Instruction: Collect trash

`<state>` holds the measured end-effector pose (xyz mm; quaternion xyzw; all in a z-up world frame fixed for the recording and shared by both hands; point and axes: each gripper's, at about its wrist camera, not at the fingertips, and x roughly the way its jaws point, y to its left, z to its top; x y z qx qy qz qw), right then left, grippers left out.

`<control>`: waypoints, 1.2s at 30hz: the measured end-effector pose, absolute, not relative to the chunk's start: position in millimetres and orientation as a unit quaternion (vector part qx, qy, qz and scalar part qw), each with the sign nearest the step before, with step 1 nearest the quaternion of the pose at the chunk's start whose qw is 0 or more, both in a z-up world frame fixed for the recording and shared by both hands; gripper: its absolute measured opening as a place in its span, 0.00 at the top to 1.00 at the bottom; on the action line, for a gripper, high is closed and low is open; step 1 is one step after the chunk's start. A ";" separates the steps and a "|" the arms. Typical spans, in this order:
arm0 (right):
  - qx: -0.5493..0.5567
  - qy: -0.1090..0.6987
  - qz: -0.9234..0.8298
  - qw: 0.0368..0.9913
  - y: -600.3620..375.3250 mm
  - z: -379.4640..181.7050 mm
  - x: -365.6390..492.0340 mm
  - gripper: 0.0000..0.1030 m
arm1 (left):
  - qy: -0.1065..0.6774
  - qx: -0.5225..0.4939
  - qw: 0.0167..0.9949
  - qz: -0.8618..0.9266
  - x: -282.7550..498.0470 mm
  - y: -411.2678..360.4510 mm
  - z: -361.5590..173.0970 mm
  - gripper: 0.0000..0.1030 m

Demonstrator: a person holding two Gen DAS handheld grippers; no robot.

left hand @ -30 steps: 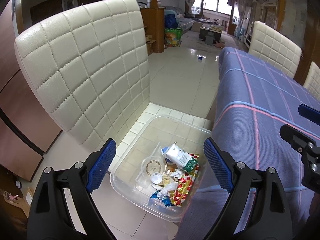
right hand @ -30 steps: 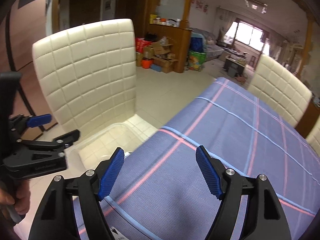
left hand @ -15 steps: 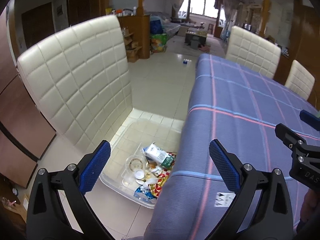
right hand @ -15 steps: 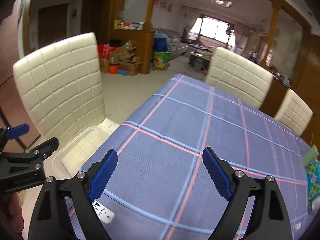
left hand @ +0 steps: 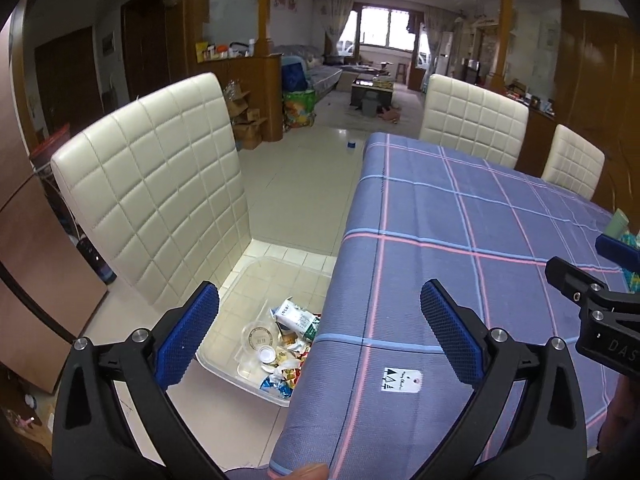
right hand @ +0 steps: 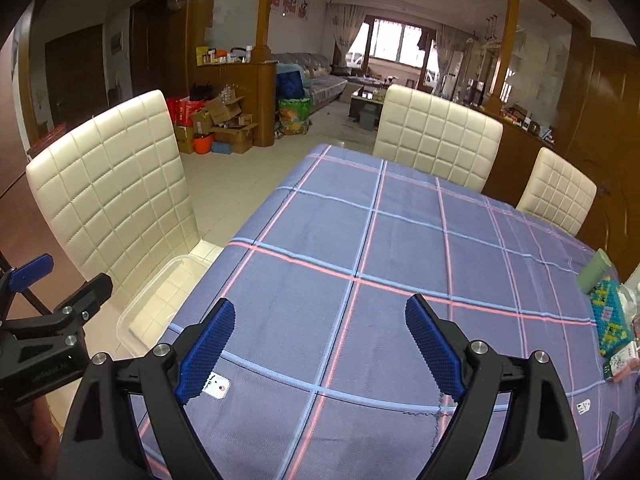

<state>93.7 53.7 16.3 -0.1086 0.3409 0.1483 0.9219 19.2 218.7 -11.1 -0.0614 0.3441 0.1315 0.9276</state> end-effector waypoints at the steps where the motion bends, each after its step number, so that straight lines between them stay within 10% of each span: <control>1: -0.109 0.336 0.144 0.924 52.6 18.7 91.6 0.17 | 0.342 -0.059 0.929 0.131 17.7 215.8 -8.7 0.04; 36: -0.102 0.269 0.112 0.951 24.6 44.9 64.0 0.17 | 0.303 -0.037 0.945 0.115 -0.1 184.4 19.2 0.04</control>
